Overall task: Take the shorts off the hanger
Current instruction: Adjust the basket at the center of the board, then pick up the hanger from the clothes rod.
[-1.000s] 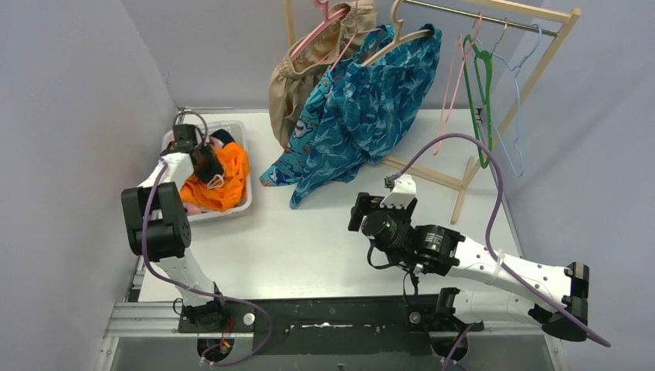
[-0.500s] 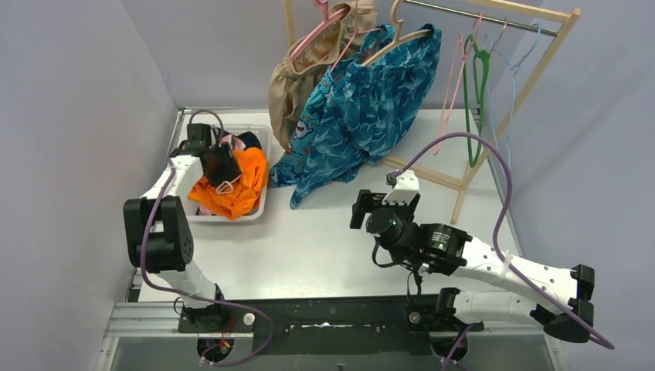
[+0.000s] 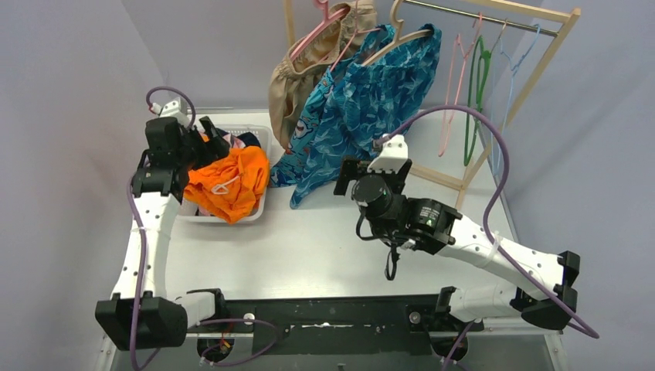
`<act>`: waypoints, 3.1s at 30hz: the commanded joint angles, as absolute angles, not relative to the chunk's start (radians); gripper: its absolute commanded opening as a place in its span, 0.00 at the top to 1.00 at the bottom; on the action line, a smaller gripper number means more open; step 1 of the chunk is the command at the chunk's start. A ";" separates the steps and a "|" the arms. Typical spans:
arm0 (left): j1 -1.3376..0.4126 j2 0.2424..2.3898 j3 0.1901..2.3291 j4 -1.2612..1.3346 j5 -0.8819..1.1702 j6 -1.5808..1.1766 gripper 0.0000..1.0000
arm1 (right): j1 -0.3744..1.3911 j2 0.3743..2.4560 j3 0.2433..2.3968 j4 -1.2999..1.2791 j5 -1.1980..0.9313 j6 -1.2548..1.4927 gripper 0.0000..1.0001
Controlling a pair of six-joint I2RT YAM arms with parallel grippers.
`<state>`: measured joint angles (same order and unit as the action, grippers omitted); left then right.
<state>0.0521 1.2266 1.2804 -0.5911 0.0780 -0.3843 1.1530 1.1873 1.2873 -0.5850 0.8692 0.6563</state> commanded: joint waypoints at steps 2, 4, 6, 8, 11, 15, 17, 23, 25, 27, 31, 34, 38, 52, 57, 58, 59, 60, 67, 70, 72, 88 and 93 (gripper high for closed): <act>0.015 1.068 1.106 -0.424 0.256 -0.402 0.22 | 1.033 1.261 1.437 -0.584 0.879 0.574 0.11; 0.006 1.004 1.044 -0.376 0.314 -0.409 0.22 | 1.001 1.293 1.477 -0.595 0.876 0.559 0.11; -0.002 0.941 0.990 -0.348 0.335 -0.410 0.22 | 0.988 1.315 1.512 -0.585 0.885 0.527 0.09; -0.009 0.898 0.951 -0.333 0.344 -0.403 0.22 | 0.976 1.333 1.553 -0.580 0.890 0.505 0.07; -0.012 0.852 0.915 -0.324 0.355 -0.377 0.22 | 0.958 1.361 1.617 -0.576 0.890 0.480 0.06; -0.019 0.808 0.863 -0.300 0.344 -0.359 0.22 | 0.917 1.388 1.670 -0.531 0.859 0.444 0.04; -0.023 0.797 0.841 -0.296 0.335 -0.360 0.22 | 0.904 1.415 1.718 -0.535 0.870 0.435 0.04; -0.025 0.790 0.803 -0.275 0.318 -0.384 0.22 | 0.863 1.459 1.803 -0.506 0.877 0.408 0.04; -0.025 0.791 0.805 -0.281 0.314 -0.389 0.22 | 0.842 1.449 1.799 -0.469 0.854 0.409 0.04; -0.025 0.787 0.802 -0.289 0.307 -0.390 0.22 | 0.826 1.435 1.787 -0.430 0.841 0.398 0.04; -0.025 0.779 0.784 -0.303 0.307 -0.410 0.22 | 0.782 1.425 1.786 -0.409 0.797 0.415 0.04; -0.025 0.770 0.761 -0.288 0.326 -0.432 0.22 | 0.737 1.415 1.773 -0.400 0.754 0.469 0.04; -0.025 0.774 0.759 -0.277 0.333 -0.451 0.22 | 0.714 1.392 1.735 -0.302 0.708 0.479 0.05; -0.025 0.776 0.761 -0.273 0.349 -0.477 0.21 | 0.662 1.525 1.876 -0.270 0.592 0.590 0.05; -0.025 0.776 0.763 -0.275 0.351 -0.483 0.22 | 0.600 1.572 1.906 -0.261 0.556 0.676 0.05; -0.025 0.776 0.761 -0.276 0.352 -0.485 0.21 | 0.590 1.583 1.918 -0.273 0.543 0.697 0.05; -0.025 0.775 0.760 -0.276 0.351 -0.487 0.21 | 0.576 1.591 1.924 -0.271 0.518 0.717 0.06; -0.025 0.775 0.759 -0.275 0.351 -0.489 0.21 | 0.558 1.601 1.928 -0.243 0.482 0.705 0.06; -0.025 0.778 0.742 -0.260 0.353 -0.499 0.22 | 0.519 1.722 2.076 -0.264 0.335 0.708 0.12; -0.025 0.785 0.747 -0.262 0.353 -0.500 0.21 | 0.510 1.747 2.083 -0.259 0.335 0.729 0.14; -0.025 0.788 0.752 -0.265 0.352 -0.499 0.22 | 0.498 1.761 2.087 -0.259 0.328 0.758 0.15; -0.025 0.801 0.775 -0.280 0.355 -0.501 0.22 | 0.492 1.658 1.954 -0.165 0.363 0.763 0.76; -0.025 0.802 0.775 -0.275 0.367 -0.518 0.22 | 0.492 1.598 1.915 -0.154 0.375 0.736 0.86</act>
<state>-0.0200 0.8036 0.7345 -0.3317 0.3260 -0.4980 0.4900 1.7061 1.9198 -0.2523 0.3576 0.7719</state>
